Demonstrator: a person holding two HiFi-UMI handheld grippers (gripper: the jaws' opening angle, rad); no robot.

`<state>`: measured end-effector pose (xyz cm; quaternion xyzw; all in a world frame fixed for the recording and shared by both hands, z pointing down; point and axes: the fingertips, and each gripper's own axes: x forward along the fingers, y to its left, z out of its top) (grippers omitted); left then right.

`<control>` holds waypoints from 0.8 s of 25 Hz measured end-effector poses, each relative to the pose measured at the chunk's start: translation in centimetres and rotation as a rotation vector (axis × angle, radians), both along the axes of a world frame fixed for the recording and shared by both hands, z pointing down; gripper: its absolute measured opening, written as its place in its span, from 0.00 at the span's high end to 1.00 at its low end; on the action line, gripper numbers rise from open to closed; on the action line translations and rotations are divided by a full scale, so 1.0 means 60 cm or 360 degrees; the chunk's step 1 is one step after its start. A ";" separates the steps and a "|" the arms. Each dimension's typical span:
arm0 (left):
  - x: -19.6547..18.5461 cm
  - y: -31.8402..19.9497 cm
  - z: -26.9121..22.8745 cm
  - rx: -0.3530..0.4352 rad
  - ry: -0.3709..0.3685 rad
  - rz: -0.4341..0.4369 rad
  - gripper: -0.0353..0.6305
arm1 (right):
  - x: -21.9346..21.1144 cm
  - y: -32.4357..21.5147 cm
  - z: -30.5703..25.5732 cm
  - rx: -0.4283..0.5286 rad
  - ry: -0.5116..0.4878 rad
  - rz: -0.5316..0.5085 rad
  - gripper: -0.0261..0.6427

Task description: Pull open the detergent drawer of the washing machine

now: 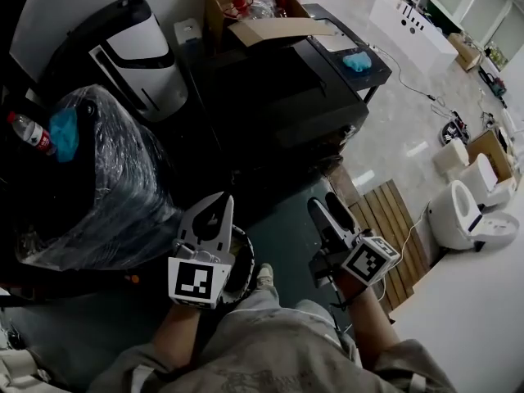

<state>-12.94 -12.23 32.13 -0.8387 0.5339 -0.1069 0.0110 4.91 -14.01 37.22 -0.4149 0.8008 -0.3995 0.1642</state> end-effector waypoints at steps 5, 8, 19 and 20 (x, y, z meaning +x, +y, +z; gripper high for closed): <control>-0.028 -0.033 0.044 -0.0042 -0.0044 -0.0017 0.92 | -0.038 -0.047 0.061 -0.0121 -0.0136 -0.0013 0.43; -0.039 -0.052 0.058 -0.0067 0.0038 -0.0056 0.92 | -0.054 -0.074 0.096 -0.0181 -0.0240 -0.0004 0.42; -0.060 -0.116 0.145 -0.0135 -0.0016 -0.0092 0.92 | -0.085 -0.151 0.246 -0.0412 -0.0474 0.0054 0.41; -0.062 -0.120 0.155 -0.0145 -0.0029 -0.0097 0.92 | -0.088 -0.157 0.256 -0.0413 -0.0482 0.0041 0.41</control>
